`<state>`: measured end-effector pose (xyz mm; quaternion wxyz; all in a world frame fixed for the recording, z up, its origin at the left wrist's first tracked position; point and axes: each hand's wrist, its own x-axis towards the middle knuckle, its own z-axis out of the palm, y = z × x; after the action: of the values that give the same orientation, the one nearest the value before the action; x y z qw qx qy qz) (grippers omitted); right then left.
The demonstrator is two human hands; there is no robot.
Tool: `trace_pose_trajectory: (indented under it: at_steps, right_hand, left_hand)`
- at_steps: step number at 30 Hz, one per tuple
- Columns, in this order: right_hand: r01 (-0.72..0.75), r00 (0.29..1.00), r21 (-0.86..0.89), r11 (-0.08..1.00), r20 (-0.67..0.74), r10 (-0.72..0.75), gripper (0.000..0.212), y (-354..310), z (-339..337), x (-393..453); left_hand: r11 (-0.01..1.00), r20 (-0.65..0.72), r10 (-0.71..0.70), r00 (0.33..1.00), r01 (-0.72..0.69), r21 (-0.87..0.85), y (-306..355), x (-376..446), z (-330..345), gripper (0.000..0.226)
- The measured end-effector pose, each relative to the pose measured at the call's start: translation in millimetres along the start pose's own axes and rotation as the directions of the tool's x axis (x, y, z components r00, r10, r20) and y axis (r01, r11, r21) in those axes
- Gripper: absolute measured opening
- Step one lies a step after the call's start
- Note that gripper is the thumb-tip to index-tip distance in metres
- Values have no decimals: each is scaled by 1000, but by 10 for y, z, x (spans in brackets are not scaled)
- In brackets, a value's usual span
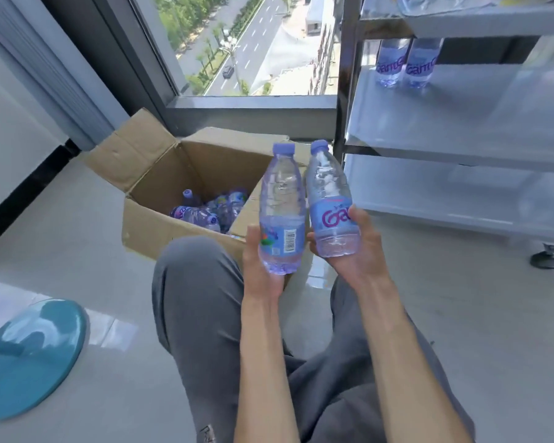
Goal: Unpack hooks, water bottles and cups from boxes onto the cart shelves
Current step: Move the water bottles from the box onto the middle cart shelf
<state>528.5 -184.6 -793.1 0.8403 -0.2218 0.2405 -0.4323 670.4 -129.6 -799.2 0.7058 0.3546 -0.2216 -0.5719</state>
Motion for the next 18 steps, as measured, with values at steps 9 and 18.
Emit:
trace_pose_trajectory:
  at_steps: [9, 18]
  right_hand:
    - [145, 979, -44, 988, -138, -149, 51, -360, -534, -319]
    - [179, 943, -160, 971, -253, -216, 48, -781, -723, -711]
  left_hand:
    - [957, -7, -262, 965, 259, -131, -261, 19, 461, 91]
    - [929, 67, -352, 933, 358, -99, -585, -2, 879, 55]
